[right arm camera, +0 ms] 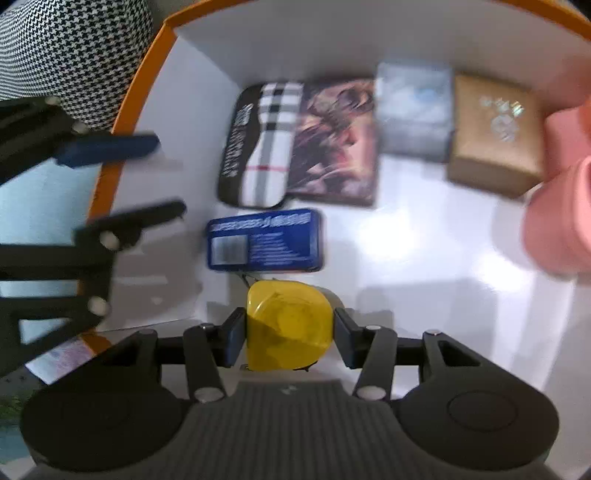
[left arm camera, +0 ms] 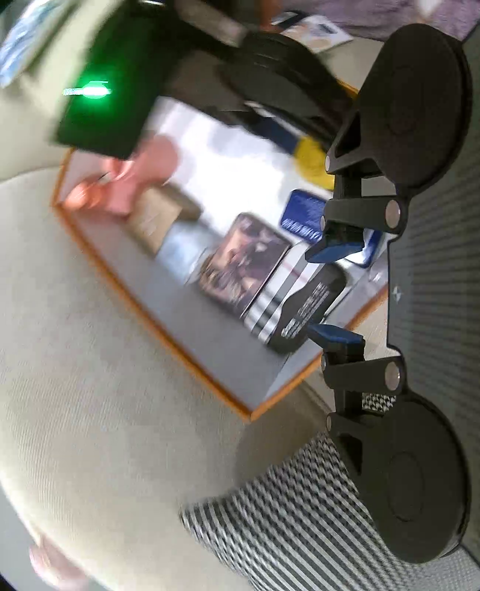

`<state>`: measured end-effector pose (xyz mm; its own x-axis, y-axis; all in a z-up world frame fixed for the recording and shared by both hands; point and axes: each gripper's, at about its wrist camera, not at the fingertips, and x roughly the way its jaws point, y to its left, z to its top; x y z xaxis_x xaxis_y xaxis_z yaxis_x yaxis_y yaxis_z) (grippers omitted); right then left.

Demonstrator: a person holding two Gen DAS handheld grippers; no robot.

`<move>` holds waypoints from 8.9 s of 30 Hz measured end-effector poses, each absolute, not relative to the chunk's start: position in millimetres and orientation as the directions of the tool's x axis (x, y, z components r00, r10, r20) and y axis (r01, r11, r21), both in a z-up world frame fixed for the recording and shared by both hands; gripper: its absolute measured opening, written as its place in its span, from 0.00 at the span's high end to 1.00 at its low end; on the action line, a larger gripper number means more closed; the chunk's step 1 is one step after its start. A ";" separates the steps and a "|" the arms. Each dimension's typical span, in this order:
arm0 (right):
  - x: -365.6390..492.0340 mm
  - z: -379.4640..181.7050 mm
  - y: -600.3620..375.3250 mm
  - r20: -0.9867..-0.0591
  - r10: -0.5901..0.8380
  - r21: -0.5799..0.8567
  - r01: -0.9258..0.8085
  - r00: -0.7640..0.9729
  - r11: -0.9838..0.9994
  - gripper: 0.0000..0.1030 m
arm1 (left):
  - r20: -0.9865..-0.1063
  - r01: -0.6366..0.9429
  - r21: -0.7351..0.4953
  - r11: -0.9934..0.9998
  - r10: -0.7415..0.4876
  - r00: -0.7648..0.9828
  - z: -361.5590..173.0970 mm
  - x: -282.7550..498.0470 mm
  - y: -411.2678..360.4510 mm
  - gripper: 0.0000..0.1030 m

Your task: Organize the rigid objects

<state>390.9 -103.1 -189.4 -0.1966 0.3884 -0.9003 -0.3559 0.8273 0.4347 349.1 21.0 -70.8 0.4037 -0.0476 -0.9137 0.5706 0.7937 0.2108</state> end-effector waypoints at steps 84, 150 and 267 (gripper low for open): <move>146.4 -111.1 -281.9 -0.745 0.213 -0.025 -0.345 0.633 0.938 0.56 | -0.654 0.141 -0.243 0.960 -0.270 0.707 -89.5 133.9 -67.5 0.38; 200.2 -169.6 -254.3 -0.835 0.287 0.205 -0.217 0.470 0.954 0.59 | -0.744 -0.022 -0.507 0.862 -0.425 0.515 -162.4 162.8 -43.3 0.77; 333.5 -59.5 -189.4 -0.870 0.252 0.017 -0.485 0.424 0.875 0.42 | -0.693 0.065 -0.182 0.981 -0.175 0.699 -31.4 258.9 -8.8 0.34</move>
<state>333.5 -189.4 -59.5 0.4242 0.2521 -0.8698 -0.4847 0.8745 0.0171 258.9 -8.8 -31.4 0.6991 -0.1751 -0.6932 0.0653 0.9811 -0.1819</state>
